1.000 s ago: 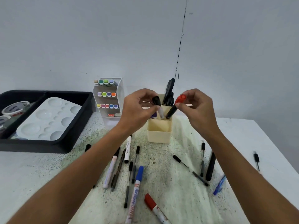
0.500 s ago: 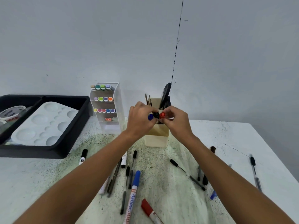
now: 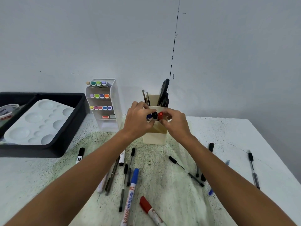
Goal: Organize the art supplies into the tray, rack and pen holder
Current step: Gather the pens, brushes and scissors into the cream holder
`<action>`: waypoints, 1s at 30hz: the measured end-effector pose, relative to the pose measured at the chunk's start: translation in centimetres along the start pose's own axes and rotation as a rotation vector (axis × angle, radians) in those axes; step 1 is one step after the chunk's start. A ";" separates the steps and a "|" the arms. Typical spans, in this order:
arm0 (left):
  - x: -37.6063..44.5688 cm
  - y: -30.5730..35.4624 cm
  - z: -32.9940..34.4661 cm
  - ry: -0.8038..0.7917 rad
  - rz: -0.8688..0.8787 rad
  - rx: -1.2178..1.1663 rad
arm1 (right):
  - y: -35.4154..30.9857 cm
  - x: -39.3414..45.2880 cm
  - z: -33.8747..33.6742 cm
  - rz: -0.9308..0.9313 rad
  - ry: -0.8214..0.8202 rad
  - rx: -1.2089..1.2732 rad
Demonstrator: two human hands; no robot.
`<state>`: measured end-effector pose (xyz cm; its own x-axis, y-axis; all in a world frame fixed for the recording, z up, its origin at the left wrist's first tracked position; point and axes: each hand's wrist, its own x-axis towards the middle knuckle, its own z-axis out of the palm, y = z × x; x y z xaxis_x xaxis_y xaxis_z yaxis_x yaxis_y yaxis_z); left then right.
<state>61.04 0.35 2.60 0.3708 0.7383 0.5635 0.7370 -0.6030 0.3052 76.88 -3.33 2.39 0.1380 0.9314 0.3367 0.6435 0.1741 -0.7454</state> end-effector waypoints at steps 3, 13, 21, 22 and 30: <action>-0.3 0.0 -0.3 0.019 0.014 -0.002 | 0.2 -0.4 -0.3 -0.005 0.016 0.017; -6.4 0.0 -0.4 0.058 0.024 -0.116 | 3.8 -3.3 -4.0 -0.023 0.154 0.017; -11.2 -1.8 -2.2 -0.619 -0.134 -0.345 | 7.9 -5.9 -11.1 0.193 -0.659 -0.297; -11.5 -1.9 -2.4 -0.679 -0.159 -0.340 | 8.0 -6.2 -11.4 0.209 -0.717 -0.328; -12.7 -0.8 -2.9 -0.772 -0.314 -0.218 | 11.3 -6.6 -11.3 0.491 -0.244 -0.378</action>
<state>54.09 -9.37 -2.56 0.5066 0.8317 -0.2273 0.7742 -0.3229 0.5443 91.72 -11.13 -1.73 0.3364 0.9274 -0.1638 0.7754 -0.3715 -0.5106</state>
